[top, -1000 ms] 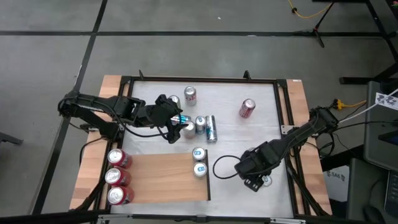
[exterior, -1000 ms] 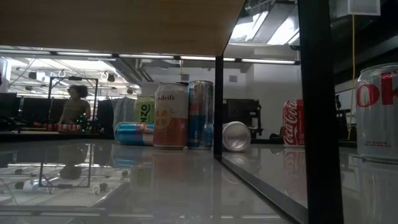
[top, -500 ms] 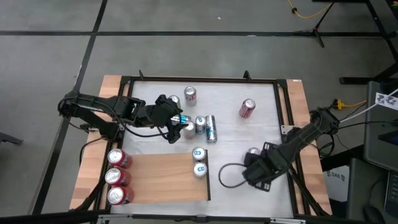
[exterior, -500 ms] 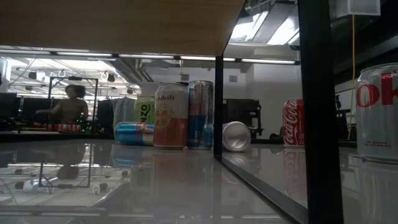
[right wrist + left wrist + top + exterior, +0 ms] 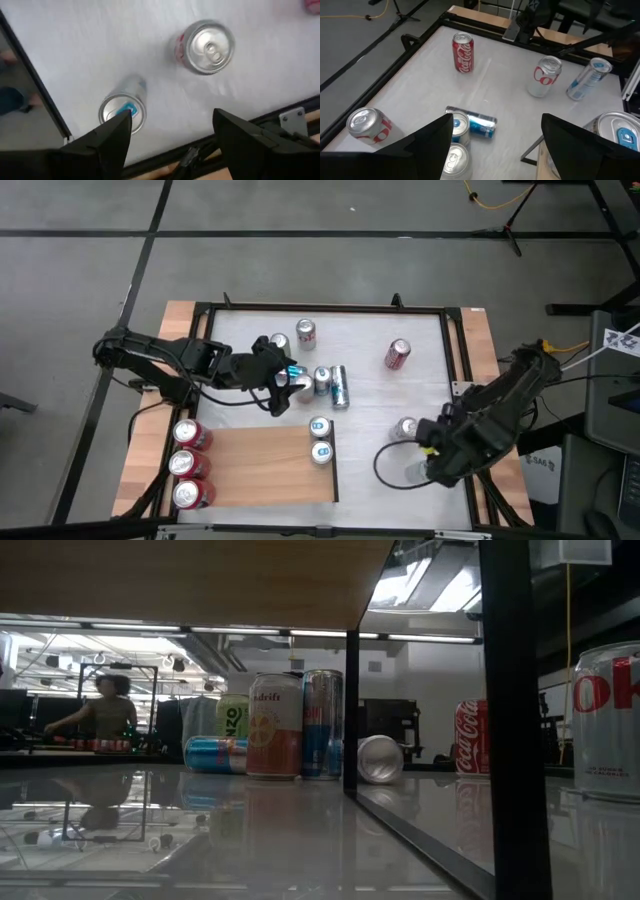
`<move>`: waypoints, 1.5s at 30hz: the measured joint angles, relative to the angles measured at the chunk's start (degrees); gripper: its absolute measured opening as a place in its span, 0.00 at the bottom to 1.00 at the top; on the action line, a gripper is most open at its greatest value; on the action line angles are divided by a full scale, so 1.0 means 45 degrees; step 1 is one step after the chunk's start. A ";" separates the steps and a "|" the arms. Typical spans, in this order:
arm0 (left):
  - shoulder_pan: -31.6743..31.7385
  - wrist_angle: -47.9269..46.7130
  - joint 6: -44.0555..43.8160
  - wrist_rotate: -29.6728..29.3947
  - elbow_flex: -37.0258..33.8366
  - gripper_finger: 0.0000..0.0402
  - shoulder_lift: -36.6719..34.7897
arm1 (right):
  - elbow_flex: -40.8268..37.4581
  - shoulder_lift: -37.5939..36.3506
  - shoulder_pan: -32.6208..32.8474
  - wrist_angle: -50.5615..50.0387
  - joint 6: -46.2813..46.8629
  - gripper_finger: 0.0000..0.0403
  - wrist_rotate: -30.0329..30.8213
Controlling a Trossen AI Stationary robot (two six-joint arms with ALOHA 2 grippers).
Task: Place canned beverage on shelf
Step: Put the blue soda can on the shelf aligned with the blue soda cans
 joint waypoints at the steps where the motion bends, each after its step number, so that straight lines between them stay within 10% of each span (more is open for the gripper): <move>1: 0.0000 0.0000 -0.0002 0.0000 0.0000 0.73 0.0000 | 0.0000 -0.0134 0.0163 0.0004 0.0018 0.67 0.0294; 7: -0.0015 -0.0010 -0.0010 0.0000 0.0000 0.73 0.0000 | 0.0000 -0.0237 0.1034 0.1327 -0.1075 0.67 0.1500; 24: -0.0015 -0.0024 -0.0446 0.0000 0.0000 0.73 0.0000 | 0.0000 0.1656 0.1135 0.1875 -0.8103 0.67 -0.0432; 45: -0.0015 -0.0024 -0.0442 -0.0005 0.0000 0.73 0.0000 | -0.1585 0.1935 0.1135 0.2441 -0.8416 0.67 -0.1196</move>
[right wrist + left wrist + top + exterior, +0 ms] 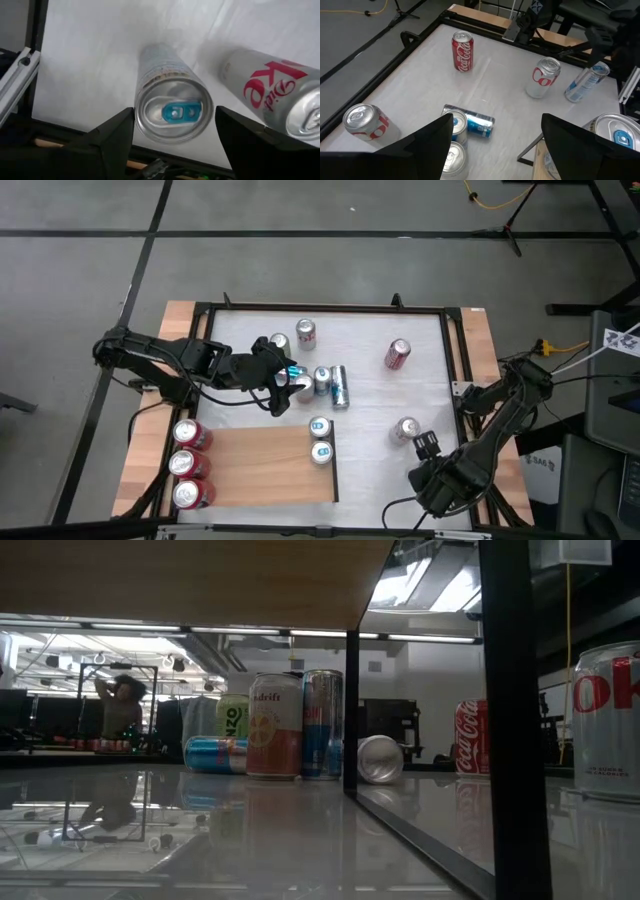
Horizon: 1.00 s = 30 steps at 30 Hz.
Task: Place canned beverage on shelf
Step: Put the blue soda can on the shelf aligned with the blue soda cans
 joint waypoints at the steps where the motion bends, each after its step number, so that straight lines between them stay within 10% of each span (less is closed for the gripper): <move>1: 0.0000 0.0000 0.0000 0.0000 0.0000 0.73 0.0000 | -0.0084 0.0000 0.0000 0.0009 0.0003 0.67 -0.0009; 30: 0.0000 0.0000 -0.0005 0.0000 0.0000 0.73 0.0002 | -0.0785 -0.0015 -0.0010 0.0954 0.5528 0.57 -0.0172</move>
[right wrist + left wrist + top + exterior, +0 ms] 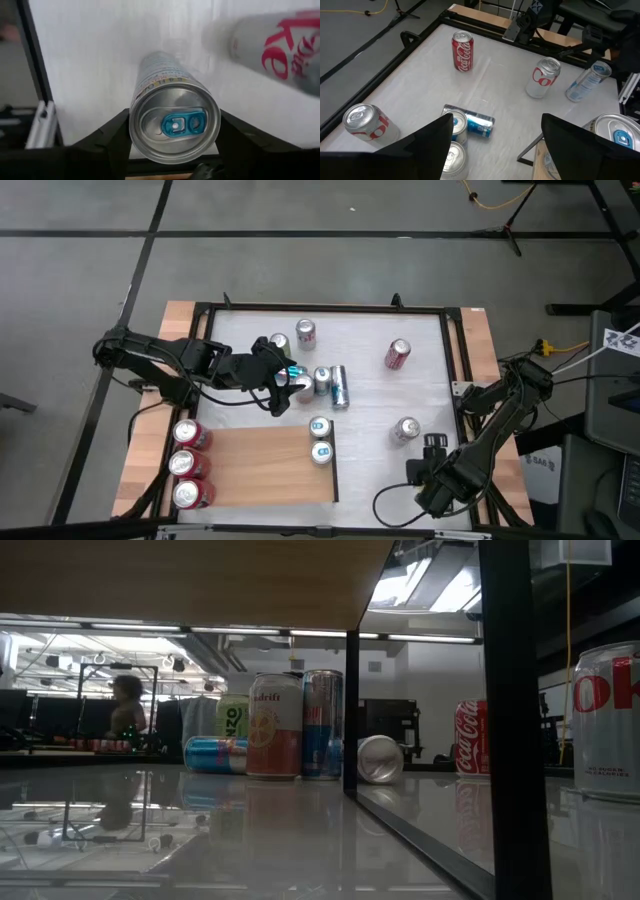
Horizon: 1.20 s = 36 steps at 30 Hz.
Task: Place canned beverage on shelf
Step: Put the blue soda can on the shelf aligned with the blue soda cans
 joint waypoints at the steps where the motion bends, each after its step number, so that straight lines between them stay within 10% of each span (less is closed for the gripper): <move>1: 0.0000 0.0000 0.0000 0.0000 0.0000 0.73 -0.0001 | 0.0000 0.0000 0.0000 0.0000 0.0534 0.56 0.0000; 24: 0.0003 0.0000 -0.0010 0.0000 0.0000 0.73 0.0003 | -0.0005 0.0005 -0.0005 -0.0041 1.3379 0.57 -0.0432; 36: 0.0001 0.0000 0.0069 0.0000 0.0000 0.73 0.0003 | -0.0010 0.0010 -0.0005 -0.0031 1.4926 0.58 -0.0515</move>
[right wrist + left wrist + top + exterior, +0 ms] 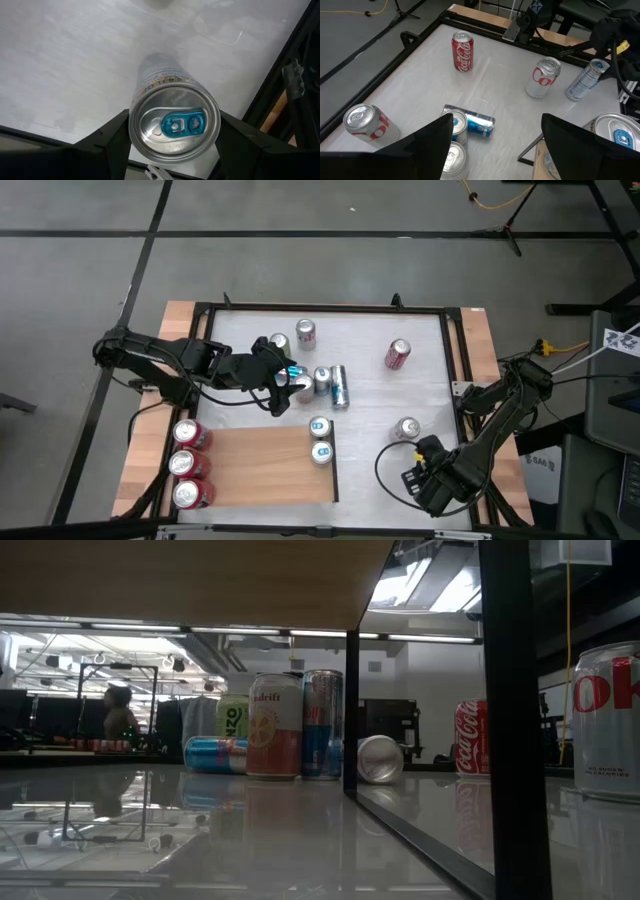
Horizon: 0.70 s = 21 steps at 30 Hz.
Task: Place canned beverage on shelf
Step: Put the blue soda can on the shelf aligned with the blue soda cans
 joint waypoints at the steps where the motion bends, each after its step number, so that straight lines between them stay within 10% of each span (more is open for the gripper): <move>1: -0.0001 0.0000 0.0013 0.0000 0.0005 0.73 0.0000 | 0.0000 0.0000 0.0000 0.0002 0.0002 0.58 0.0000; 12: 0.0002 0.0000 0.0038 0.0000 0.0000 0.73 -0.0001 | 0.0000 0.0002 0.0000 0.0009 0.0034 0.59 0.0000; 21: 0.0004 0.0000 0.0042 0.0000 0.0000 0.73 0.0000 | -0.0010 0.0024 0.0000 0.0090 0.0036 0.78 0.0005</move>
